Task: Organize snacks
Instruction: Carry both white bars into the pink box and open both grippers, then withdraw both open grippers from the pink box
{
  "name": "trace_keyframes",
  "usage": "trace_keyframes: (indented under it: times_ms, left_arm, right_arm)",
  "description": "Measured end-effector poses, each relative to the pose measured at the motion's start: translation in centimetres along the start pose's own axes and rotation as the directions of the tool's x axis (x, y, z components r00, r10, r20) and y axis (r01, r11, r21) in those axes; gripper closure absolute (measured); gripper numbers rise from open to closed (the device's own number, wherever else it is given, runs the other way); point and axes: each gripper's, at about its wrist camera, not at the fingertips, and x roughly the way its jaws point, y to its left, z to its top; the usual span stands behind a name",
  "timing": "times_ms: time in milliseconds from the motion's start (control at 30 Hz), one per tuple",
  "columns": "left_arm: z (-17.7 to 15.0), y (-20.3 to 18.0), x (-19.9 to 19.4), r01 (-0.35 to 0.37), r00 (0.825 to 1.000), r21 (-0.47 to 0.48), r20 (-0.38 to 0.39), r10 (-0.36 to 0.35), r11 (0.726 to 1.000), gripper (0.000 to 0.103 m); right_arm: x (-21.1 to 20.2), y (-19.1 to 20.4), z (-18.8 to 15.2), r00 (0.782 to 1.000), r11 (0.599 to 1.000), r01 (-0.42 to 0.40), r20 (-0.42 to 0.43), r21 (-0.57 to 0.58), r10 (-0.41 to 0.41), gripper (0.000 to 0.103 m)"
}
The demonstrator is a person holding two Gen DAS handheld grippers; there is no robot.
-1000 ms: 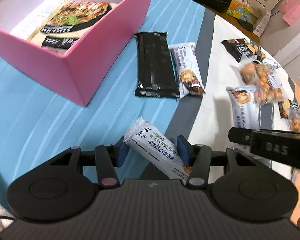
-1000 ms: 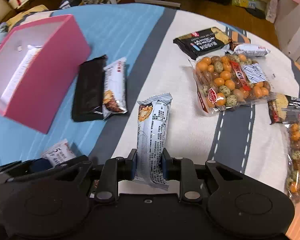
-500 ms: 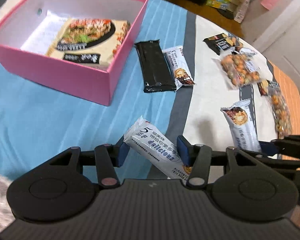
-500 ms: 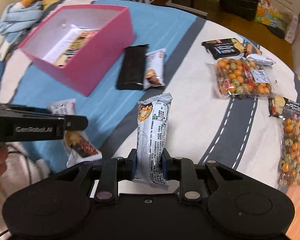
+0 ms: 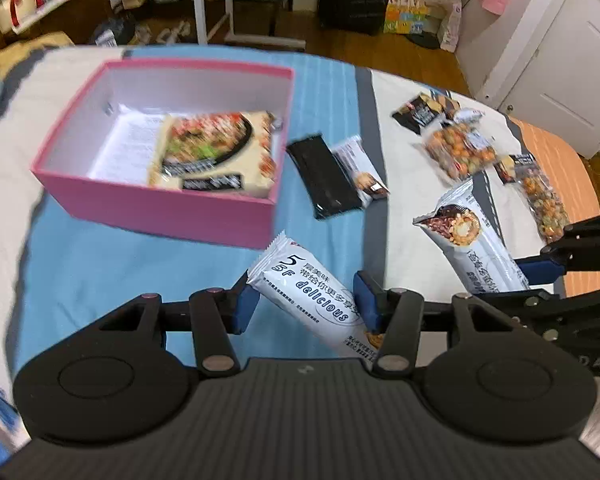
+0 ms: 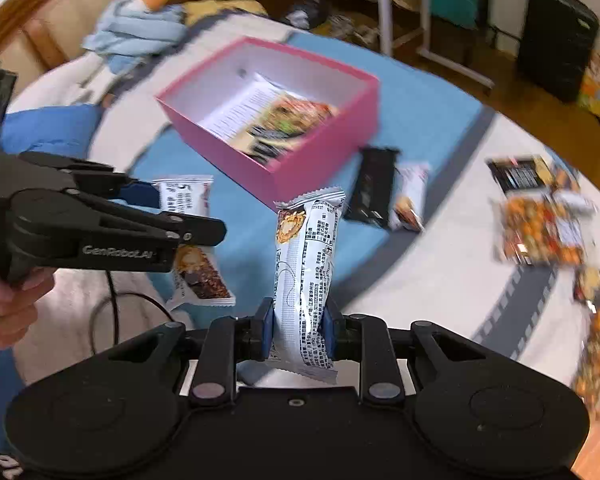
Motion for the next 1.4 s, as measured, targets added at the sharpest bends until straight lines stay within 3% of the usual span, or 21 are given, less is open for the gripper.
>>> trace_keyframes:
  times_ms: [333, 667, 900, 1033, 1100, 1200, 1300, 1400]
  left_arm:
    - [4.2, 5.1, -3.0, -0.128, 0.987, -0.012, 0.099, 0.128, 0.992, 0.052]
    - [8.6, 11.3, 1.6, -0.136, 0.976, -0.076, 0.158, 0.146, 0.988, 0.052]
    - [10.2, 14.8, 7.4, -0.037, 0.991, -0.093, 0.129, 0.049, 0.995, 0.052]
    - [10.9, 15.5, 9.9, -0.005, 0.988, -0.072, 0.154, 0.016, 0.997, 0.052]
    - [11.3, 15.8, 11.0, 0.024, 0.986, -0.060, 0.168, -0.014, 0.998, 0.052]
    - [11.7, 16.4, 12.6, 0.069, 0.983, -0.068, 0.174, -0.056, 0.995, 0.051]
    - [12.0, 16.3, 13.7, 0.038, 0.986, -0.081, 0.163, -0.025, 0.996, 0.047]
    - [11.9, 16.4, 13.7, 0.073, 0.987, -0.120, 0.152, -0.054, 0.990, 0.039]
  right_arm:
    - [2.1, 2.8, 6.1, 0.997, 0.998, -0.050, 0.061, -0.044, 0.053, 0.074]
    - [9.1, 2.4, 13.7, 0.994, 0.998, -0.034, 0.099, -0.055, 0.040, 0.074]
    - [15.4, 0.7, 17.5, 0.996, 1.000, -0.010, 0.094, -0.005, 0.010, 0.074]
    - [17.9, 0.0, 18.9, 0.993, 0.997, 0.076, 0.091, -0.011, -0.075, 0.074]
    - [18.5, -0.4, 19.3, 0.992, 0.996, 0.094, 0.085, -0.014, -0.092, 0.071]
    - [18.9, -1.4, 19.5, 0.995, 0.998, 0.057, 0.080, 0.002, -0.057, 0.069]
    - [18.7, -1.8, 19.3, 0.994, 0.999, 0.040, 0.103, 0.001, -0.040, 0.063]
    - [17.8, -1.7, 19.0, 0.992, 0.999, 0.047, 0.120, -0.014, -0.045, 0.054]
